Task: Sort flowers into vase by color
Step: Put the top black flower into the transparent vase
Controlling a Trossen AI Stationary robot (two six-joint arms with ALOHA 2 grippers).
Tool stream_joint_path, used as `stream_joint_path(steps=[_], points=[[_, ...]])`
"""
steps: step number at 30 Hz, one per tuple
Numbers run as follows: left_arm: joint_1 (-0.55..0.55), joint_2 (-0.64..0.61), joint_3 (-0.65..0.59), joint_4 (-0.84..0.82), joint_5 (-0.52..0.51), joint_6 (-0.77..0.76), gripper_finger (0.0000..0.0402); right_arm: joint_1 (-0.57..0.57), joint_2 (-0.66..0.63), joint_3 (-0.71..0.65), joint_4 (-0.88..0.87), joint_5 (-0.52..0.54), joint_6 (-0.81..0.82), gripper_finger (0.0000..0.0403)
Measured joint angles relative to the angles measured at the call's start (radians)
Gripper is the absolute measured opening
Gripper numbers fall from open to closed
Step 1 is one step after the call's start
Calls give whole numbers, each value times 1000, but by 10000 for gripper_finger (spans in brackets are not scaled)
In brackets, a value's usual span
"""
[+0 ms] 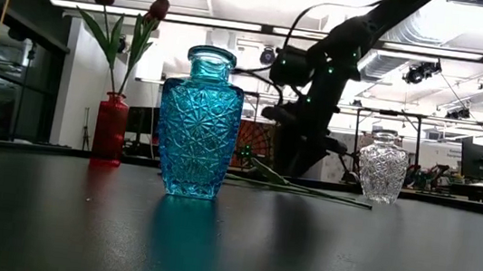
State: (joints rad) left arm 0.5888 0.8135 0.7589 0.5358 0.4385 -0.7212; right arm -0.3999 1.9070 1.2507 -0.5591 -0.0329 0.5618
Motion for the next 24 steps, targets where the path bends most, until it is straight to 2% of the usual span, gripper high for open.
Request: stream_joint_path(steps=[9, 12, 15, 16, 20, 24], points=[[0, 0, 0, -2, 0, 0, 220, 7, 40, 0, 30, 47, 5, 145], [0, 0, 0, -2, 0, 1, 220, 8, 40, 0, 24, 58, -7, 110], [0, 0, 0, -1, 0, 9, 220, 9, 30, 0, 26, 52, -23, 31], [0, 0, 0, -1, 0, 8, 220, 8, 21, 0, 26, 41, -37, 16], [0, 0, 0, -1, 0, 27, 220, 2, -24, 0, 4, 38, -47, 21], [0, 0, 0, -1, 0, 38, 220, -20, -123, -1, -17, 40, -95, 6]])
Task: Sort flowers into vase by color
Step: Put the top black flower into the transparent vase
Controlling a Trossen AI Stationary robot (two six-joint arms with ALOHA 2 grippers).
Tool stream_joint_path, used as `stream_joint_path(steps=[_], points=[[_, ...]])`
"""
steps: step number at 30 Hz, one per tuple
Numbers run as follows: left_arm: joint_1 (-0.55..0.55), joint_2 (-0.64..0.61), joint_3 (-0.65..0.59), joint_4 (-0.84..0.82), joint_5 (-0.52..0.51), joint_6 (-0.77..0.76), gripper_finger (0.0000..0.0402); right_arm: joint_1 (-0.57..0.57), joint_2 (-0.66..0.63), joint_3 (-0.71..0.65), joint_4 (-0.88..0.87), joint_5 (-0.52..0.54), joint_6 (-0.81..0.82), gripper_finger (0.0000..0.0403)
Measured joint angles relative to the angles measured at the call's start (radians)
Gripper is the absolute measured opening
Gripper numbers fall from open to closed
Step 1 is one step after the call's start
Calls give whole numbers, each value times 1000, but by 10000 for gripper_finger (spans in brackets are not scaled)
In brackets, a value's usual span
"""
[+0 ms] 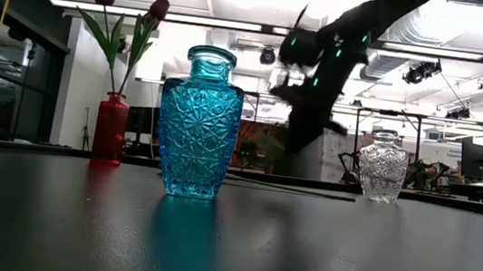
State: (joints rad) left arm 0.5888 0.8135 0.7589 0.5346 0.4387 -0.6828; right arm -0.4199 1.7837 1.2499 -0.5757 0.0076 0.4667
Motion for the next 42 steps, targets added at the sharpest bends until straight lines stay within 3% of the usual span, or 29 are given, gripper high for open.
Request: stream_joint_path(steps=[3, 9, 16, 21, 32, 42], points=[[0, 0, 0, 0, 0, 3, 220, -26, -116, 0, -8, 26, -20, 4], [0, 0, 0, -26, -1, 56, 220, -83, -413, -46, 100, 199, -95, 1], [0, 0, 0, -45, -4, 60, 220, -139, -772, -337, 368, 306, -80, 1], [0, 0, 0, -45, -19, 84, 220, -150, -948, -546, 637, 365, -104, 0], [0, 1, 0, -45, -70, 136, 220, -152, -1120, -584, 547, 517, -255, 0], [0, 26, 0, -44, -70, 145, 220, -152, -1034, -584, 544, 494, -236, 0]])
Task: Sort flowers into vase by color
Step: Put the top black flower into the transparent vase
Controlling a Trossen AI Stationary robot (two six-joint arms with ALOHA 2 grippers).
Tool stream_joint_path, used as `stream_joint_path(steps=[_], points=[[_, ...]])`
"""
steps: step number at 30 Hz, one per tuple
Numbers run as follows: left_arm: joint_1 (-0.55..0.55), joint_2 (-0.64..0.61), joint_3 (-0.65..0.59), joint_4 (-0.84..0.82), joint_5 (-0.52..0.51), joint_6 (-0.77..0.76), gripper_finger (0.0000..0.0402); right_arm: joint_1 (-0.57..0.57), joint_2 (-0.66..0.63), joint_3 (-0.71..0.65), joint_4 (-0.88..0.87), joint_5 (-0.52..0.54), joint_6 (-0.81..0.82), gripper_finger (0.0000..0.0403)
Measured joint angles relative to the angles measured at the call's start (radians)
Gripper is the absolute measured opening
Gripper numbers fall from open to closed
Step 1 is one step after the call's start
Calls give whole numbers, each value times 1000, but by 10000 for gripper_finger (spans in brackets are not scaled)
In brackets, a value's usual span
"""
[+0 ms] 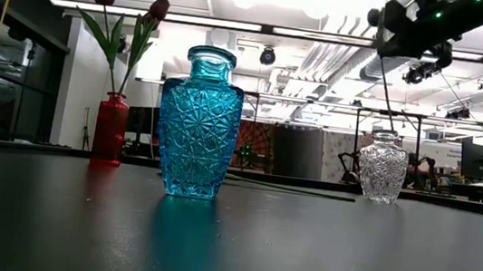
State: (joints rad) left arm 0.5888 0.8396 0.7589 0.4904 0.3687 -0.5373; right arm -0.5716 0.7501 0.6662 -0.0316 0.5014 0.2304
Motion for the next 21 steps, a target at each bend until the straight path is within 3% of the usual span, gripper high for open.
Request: stream_joint_path(steps=[4, 11, 21], points=[[-1, 14, 0, 0, 0, 0, 220, 0, 40, 0, 8, 0, -6, 0], [-1, 16, 0, 1, 1, 0, 220, 0, 35, 0, 186, -5, -49, 0], [0, 15, 0, 0, 2, 29, 220, 0, 23, 0, 13, 19, -26, 0]])
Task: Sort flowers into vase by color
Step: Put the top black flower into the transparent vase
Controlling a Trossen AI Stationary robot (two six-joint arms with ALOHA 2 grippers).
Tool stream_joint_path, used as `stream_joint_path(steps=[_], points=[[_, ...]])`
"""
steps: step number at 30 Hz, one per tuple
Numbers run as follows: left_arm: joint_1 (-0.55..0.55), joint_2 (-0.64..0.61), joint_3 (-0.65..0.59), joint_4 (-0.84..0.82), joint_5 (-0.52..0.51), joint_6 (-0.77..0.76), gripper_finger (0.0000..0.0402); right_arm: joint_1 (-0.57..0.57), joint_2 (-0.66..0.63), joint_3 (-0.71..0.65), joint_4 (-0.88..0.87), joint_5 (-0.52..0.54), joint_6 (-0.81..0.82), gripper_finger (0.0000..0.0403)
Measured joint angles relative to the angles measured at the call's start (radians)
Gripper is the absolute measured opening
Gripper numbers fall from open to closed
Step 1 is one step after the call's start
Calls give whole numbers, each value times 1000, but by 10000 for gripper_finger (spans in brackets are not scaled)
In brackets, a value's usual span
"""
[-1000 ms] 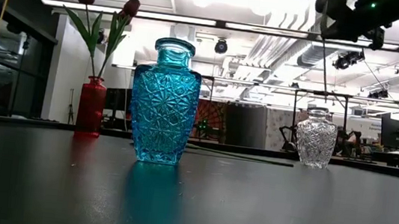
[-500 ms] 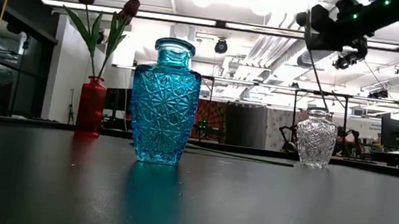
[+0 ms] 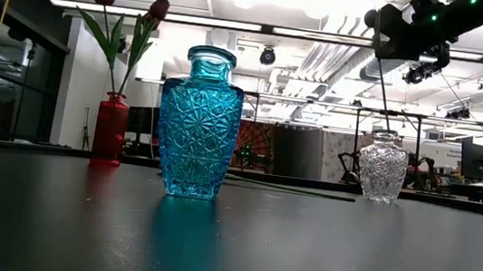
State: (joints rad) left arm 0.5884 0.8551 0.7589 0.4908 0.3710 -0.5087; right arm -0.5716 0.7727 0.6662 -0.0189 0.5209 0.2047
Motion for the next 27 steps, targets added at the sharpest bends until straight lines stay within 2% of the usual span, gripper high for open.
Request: stream_joint_path(steps=[3, 11, 16, 20, 27], points=[[0, 0, 0, 0, 0, 6, 220, 0, 0, -2, -44, 0, 23, 0], [0, 0, 0, -1, 0, 25, 220, 18, 0, -115, 0, -28, 120, 0], [0, 0, 0, -2, 0, 34, 220, 39, 0, -125, 0, -29, 131, 8], [0, 0, 0, -8, 0, 35, 220, 53, -2, -94, -43, -32, 128, 46], [0, 0, 0, -36, 0, 34, 220, 84, -2, -20, -258, -34, 135, 155]])
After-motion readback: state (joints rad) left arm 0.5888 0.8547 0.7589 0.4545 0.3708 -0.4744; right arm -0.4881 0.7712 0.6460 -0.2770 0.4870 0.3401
